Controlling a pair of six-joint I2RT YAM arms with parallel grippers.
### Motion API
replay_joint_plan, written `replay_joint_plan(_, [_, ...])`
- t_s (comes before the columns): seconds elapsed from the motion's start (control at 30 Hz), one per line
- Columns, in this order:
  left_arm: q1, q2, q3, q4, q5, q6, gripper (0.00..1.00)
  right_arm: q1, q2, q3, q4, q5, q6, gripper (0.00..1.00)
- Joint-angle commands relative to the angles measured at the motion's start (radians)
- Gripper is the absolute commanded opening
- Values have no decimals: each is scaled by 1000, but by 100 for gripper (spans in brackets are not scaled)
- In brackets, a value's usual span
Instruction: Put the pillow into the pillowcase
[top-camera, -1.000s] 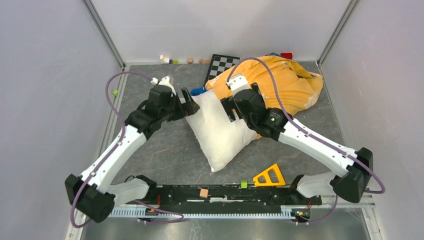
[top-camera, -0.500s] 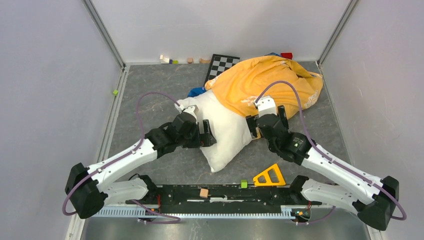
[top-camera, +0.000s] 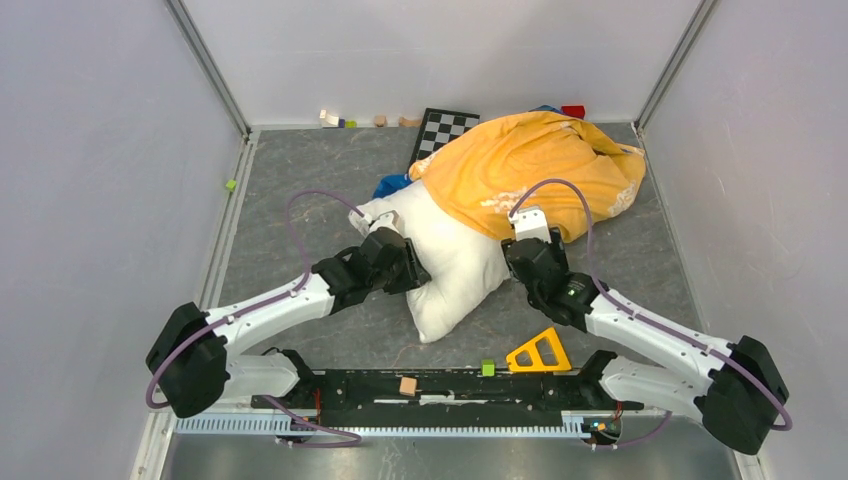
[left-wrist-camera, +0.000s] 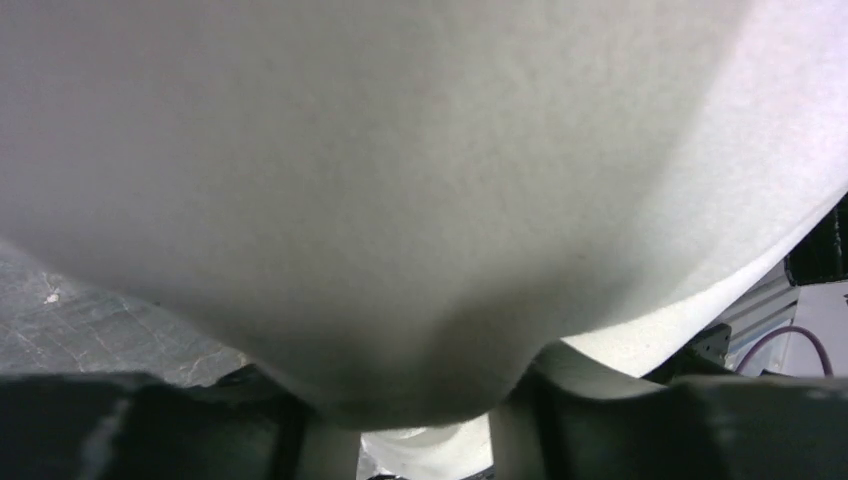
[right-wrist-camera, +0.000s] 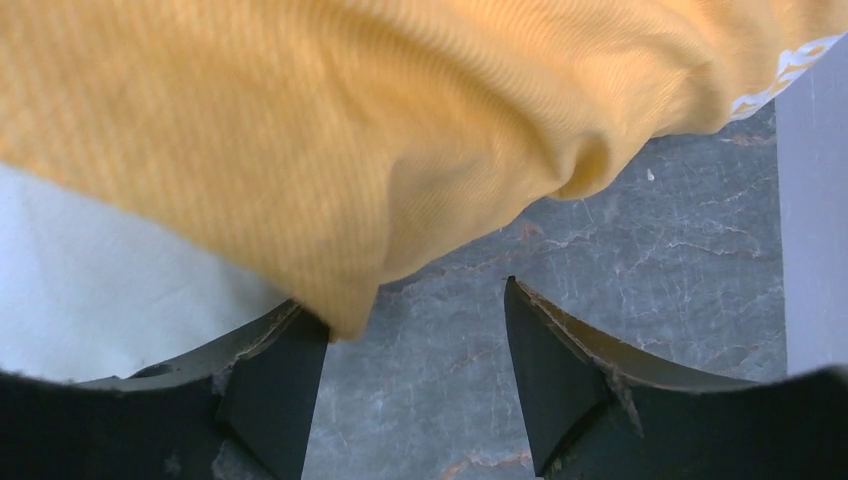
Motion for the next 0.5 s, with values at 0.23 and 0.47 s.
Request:
replay_joint_plan(0.23, [5,19,65,37,-127,-9,2,-17,141,279,-16,5,-32,0])
replay_joint_plan(0.47, [5,53,144,51,-123,13,2,229,165,543,-116,-62,-44,0])
